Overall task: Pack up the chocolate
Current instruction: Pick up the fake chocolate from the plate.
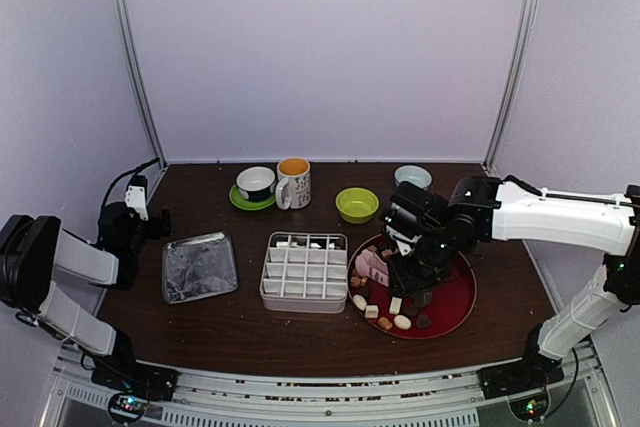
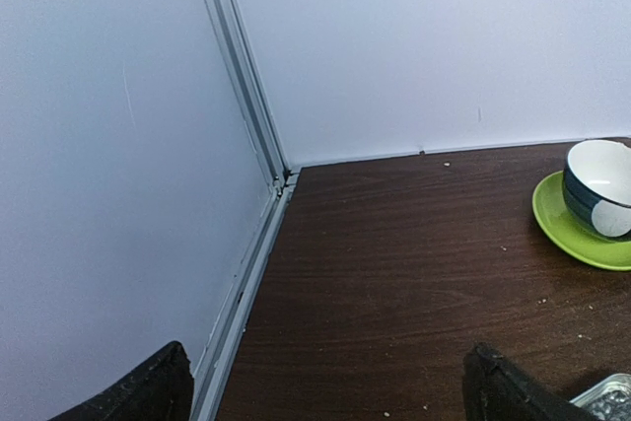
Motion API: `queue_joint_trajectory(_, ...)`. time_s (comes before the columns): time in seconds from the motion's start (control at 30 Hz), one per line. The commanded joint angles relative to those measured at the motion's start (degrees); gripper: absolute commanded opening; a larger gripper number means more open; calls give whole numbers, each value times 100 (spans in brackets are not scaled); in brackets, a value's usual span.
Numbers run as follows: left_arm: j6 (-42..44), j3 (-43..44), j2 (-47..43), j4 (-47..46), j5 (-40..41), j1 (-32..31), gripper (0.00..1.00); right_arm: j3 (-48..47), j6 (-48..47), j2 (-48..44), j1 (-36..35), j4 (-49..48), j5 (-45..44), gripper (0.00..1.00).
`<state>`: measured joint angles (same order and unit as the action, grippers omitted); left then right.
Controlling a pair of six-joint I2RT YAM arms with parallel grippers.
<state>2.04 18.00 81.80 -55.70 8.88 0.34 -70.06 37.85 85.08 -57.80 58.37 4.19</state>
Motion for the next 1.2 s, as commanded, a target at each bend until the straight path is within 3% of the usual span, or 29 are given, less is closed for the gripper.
queue_joint_trajectory(0.0,59,46,-15,-324,-54,39,98,114,178,-46,-49,-247,124,34)
queue_joint_trajectory(0.53,51,46,-15,-332,-56,45,98,311,249,146,-56,-356,56,34)
queue_joint_trajectory(1.17,55,46,-15,-327,-57,45,98,172,272,12,-48,-120,-292,20)
